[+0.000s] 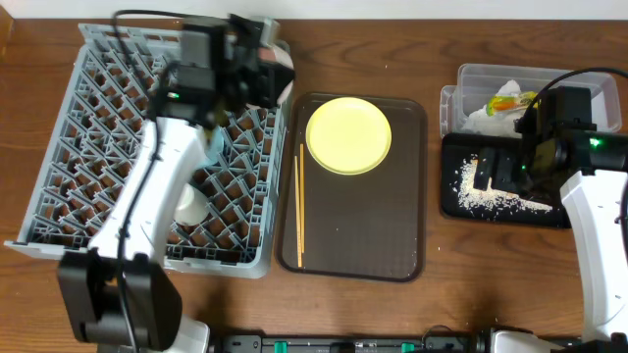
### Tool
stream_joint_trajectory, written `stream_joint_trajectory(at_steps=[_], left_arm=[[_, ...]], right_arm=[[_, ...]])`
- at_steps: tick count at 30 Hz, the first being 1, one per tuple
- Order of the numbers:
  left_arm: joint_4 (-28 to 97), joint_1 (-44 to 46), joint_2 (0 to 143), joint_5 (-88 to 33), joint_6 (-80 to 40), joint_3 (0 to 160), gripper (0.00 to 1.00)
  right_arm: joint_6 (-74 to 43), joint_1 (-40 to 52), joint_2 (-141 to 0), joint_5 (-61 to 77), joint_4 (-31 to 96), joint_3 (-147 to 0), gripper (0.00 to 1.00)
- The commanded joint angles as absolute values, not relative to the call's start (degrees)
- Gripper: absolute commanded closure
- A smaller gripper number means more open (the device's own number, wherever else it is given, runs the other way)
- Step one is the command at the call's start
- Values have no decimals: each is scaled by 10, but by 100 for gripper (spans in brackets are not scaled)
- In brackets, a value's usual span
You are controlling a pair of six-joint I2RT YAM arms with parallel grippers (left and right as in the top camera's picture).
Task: Sort waste into correct bins and load items into the dishwasher
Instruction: 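Carry the pink bowl to the back of the dish rack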
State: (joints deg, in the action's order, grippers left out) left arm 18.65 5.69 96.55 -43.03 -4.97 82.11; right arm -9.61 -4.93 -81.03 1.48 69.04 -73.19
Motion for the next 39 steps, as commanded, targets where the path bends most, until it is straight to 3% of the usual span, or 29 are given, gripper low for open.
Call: stream_joint_trajectory(at_steps=[1,13,17,25,36,38,39], left_arm=[[143,-22,1009,-681,-137,824,94],[-27,-125,1149,-844,-365,824,94],[-29,-126,1163,-857,-372,824,94],[-25,-126,1164,-849,-425,823,94],[29,-140,1165,-740,-407,807,94],[29,-147,1165,-723,-405,807,88],[29,-150,1165,-719,-398,807,75]], right_arm=[[-93,-53,-804,9,690,-740,1],[-94,-53,-804,9,692,-740,1],[-94,-53,-804,9,692,-740,1],[-94,-53,-804,9,692,-740,1],[-93,-53,-804,9,699,-740,1],[-93,-53,-804,9,699,-740,2],[-93,-53,-804,9,699,-740,1]])
